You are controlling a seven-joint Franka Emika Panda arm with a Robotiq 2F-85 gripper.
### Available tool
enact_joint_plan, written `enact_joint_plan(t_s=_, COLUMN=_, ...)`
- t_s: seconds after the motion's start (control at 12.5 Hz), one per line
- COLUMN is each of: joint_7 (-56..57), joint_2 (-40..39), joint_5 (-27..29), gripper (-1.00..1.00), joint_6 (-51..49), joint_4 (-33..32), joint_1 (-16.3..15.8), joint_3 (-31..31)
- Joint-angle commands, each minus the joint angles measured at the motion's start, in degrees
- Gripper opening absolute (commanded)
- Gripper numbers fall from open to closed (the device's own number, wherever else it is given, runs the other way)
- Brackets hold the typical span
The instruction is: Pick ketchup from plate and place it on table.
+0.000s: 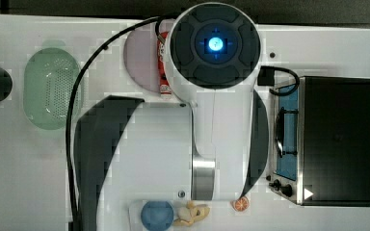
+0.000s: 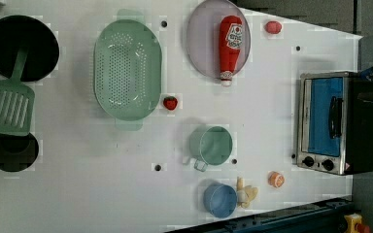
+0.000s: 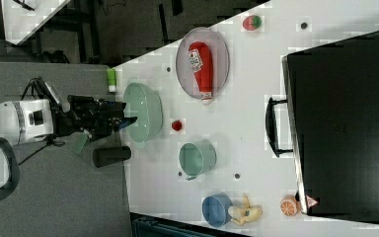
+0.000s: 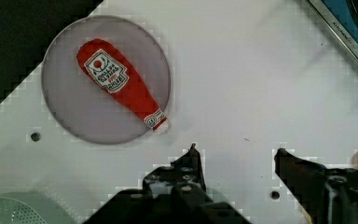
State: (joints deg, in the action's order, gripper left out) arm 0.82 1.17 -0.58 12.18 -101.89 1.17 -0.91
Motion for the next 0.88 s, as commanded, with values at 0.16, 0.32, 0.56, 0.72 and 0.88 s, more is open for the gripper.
enact_joint_plan(t_s=0.16, joint_7=0.9, joint_2=6.0, joint_5=2.1, gripper=0.81, joint_6=-4.0, joint_4=-6.7, joint_1=4.6, joint_3=-2.5)
enact_joint_plan(t_s=0.32, joint_7=1.7, joint_2=3.9, joint_5=2.1, gripper=1.00, joint_6=-1.7, joint_4=-6.6, joint_1=4.3, joint_3=-2.7)
enact_joint_plan(t_s=0.56, joint_7=3.6, joint_2=-1.8, joint_5=2.1, gripper=1.00, joint_6=5.5, joint_4=-6.6, joint_1=3.6, joint_3=-3.5)
enact_joint_plan(t_s=0.72, joint_7=4.9, joint_2=-6.2, joint_5=2.1, gripper=1.00, joint_6=11.7, joint_4=-6.5, joint_1=3.2, joint_3=-4.4)
enact_joint_plan(t_s=0.88, joint_7=8.2, joint_2=-10.8, joint_5=2.1, gripper=1.00, joint_6=17.8, joint_4=-6.4, joint_1=2.8, joint_3=-5.2)
